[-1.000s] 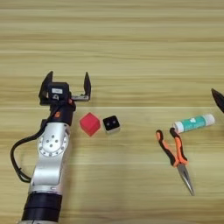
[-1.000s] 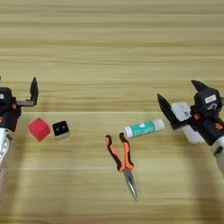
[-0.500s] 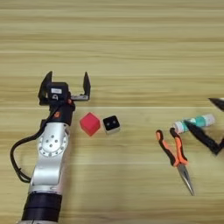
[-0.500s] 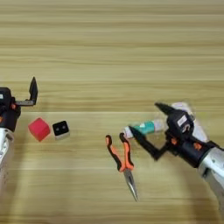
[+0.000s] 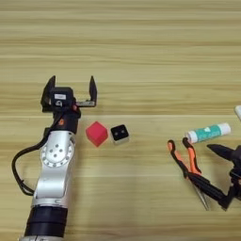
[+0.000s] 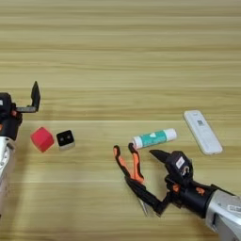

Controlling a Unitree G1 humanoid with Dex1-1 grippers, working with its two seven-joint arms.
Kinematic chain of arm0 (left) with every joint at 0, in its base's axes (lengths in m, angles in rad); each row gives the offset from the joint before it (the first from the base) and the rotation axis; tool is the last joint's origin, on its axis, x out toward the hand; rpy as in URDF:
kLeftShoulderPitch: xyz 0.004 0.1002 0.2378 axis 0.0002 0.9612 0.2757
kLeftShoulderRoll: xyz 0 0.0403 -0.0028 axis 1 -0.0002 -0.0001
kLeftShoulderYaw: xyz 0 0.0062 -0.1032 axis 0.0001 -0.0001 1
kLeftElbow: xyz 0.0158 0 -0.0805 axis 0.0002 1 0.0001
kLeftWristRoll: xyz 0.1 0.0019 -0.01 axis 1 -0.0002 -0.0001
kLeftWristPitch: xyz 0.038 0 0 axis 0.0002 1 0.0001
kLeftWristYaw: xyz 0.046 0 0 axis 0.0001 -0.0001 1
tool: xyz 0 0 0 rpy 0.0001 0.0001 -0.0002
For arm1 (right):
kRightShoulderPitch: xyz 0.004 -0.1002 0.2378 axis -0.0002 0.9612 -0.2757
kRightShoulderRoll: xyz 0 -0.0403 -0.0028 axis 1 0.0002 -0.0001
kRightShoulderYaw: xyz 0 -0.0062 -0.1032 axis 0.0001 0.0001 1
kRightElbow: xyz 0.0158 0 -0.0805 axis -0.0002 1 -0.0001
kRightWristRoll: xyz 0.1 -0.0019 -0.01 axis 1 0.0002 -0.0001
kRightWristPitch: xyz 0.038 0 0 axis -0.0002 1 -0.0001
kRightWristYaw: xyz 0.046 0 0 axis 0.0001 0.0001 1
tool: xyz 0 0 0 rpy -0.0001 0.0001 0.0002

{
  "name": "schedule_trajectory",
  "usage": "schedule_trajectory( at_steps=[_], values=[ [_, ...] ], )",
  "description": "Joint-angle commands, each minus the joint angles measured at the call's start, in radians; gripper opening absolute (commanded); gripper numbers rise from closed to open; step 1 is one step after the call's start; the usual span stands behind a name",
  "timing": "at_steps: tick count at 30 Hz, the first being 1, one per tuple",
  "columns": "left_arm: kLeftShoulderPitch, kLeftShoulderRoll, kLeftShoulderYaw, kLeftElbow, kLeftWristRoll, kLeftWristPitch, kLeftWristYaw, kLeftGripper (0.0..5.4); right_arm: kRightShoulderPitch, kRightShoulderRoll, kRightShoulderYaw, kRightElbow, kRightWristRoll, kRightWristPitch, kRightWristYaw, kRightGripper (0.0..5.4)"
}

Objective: Move the objects on the table

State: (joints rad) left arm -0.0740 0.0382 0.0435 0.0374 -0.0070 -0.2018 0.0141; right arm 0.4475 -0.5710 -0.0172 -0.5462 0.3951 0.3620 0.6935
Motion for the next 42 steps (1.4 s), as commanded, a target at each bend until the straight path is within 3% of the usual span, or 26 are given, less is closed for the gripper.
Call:
schedule_trajectory(
  at_steps=[1, 21, 32, 42],
  values=[
    [-0.019, -0.008, 0.000, -0.002, -0.002, 0.008, 0.002, 5.40, 0.019, 0.002, 0.036, 0.004, -0.040, 0.016, -0.028, 5.38],
    [-0.024, -0.010, 0.002, -0.003, -0.003, 0.004, -0.005, 5.40, -0.001, 0.053, 0.153, 0.108, -0.183, -0.009, -0.120, 5.38],
    [-0.019, -0.010, 0.002, -0.003, -0.004, 0.001, -0.007, 5.40, -0.020, 0.101, 0.192, 0.171, -0.216, -0.025, -0.160, 4.20],
    [-0.018, -0.008, 0.005, -0.004, -0.006, 0.001, -0.009, 5.40, -0.029, 0.111, 0.191, 0.194, -0.221, -0.033, -0.177, 3.20]
  ],
)
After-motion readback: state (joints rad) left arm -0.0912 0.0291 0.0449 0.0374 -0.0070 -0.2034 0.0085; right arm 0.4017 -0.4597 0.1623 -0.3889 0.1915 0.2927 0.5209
